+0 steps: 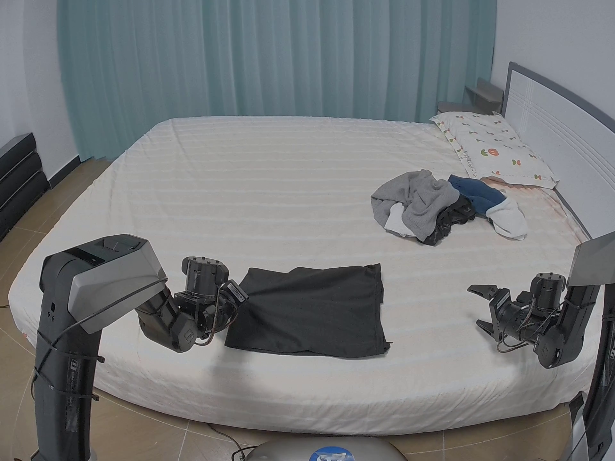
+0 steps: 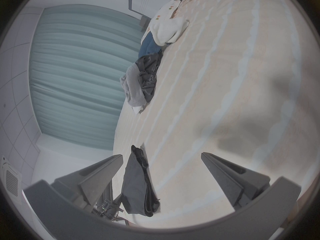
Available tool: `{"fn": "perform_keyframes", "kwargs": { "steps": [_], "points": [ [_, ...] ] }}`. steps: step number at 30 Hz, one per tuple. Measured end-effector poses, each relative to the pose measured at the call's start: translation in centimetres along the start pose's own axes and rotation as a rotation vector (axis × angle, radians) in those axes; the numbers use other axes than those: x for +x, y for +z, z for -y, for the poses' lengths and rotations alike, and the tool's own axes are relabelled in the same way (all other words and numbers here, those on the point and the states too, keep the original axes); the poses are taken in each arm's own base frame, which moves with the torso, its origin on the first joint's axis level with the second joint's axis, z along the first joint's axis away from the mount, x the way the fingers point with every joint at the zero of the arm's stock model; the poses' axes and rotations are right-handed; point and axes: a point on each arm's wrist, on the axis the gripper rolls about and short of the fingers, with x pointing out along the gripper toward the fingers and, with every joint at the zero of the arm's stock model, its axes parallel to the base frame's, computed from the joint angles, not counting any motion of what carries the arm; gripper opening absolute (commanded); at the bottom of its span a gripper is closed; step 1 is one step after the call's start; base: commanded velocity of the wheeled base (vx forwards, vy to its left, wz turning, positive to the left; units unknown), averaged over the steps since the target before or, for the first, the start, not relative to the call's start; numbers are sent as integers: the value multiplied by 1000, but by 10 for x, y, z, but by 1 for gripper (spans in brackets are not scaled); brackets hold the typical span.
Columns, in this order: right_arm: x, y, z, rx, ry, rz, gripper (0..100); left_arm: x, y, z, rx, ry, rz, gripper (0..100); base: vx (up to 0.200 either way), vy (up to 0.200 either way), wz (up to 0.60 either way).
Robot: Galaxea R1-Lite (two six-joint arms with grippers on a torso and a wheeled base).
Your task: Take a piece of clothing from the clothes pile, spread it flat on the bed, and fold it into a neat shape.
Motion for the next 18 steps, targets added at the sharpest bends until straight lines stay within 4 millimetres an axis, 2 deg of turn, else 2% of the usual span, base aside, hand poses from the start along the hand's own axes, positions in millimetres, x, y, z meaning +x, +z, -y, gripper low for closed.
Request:
{"fn": "perform_keyframes", "kwargs": {
  "steps": [18],
  "points": [
    [-1,-1,1,0,-3,-1,100,-5,11,-10,-32,26,16,0,0,200,0]
  ]
}}
